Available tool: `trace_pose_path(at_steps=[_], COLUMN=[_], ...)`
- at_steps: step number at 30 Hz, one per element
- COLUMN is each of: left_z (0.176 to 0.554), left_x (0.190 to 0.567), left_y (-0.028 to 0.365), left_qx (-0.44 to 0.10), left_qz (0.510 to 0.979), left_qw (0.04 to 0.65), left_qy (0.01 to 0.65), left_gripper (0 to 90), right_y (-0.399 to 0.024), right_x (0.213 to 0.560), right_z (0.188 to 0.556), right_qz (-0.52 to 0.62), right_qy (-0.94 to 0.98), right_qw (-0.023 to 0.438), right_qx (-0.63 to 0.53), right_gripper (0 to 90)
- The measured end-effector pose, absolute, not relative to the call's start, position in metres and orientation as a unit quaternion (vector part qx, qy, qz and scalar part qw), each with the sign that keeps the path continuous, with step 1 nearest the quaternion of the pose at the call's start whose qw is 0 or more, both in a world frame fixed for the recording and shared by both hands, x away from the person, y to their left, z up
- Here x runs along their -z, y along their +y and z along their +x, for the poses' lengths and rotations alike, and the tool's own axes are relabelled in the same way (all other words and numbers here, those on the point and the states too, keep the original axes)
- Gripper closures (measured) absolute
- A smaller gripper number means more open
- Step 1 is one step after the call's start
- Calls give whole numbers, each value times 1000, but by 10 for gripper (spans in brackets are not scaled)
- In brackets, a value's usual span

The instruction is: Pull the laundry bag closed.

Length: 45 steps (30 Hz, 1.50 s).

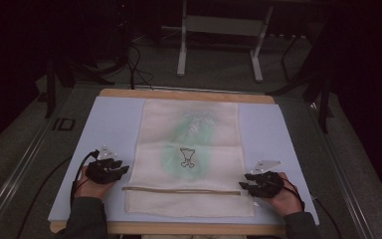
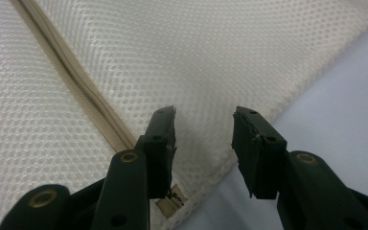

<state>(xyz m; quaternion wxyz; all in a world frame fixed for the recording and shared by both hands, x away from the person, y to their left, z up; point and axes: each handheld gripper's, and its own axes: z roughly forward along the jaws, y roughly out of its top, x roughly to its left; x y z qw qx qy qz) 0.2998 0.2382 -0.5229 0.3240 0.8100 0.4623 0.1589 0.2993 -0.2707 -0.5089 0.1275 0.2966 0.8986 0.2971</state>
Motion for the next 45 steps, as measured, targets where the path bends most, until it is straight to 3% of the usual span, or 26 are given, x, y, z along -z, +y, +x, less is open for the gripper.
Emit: trace_pose_path(at_steps=[45], left_z=[300], left_x=[522], left_y=[240], left_qx=[-158], left_qz=[809], left_qw=[332], left_qy=[459], left_gripper=[614], right_y=[-201], right_x=[500], right_z=[306], right_qz=[194], right_qy=[931], right_qw=[78], right_qx=[-299], right_gripper=[623])
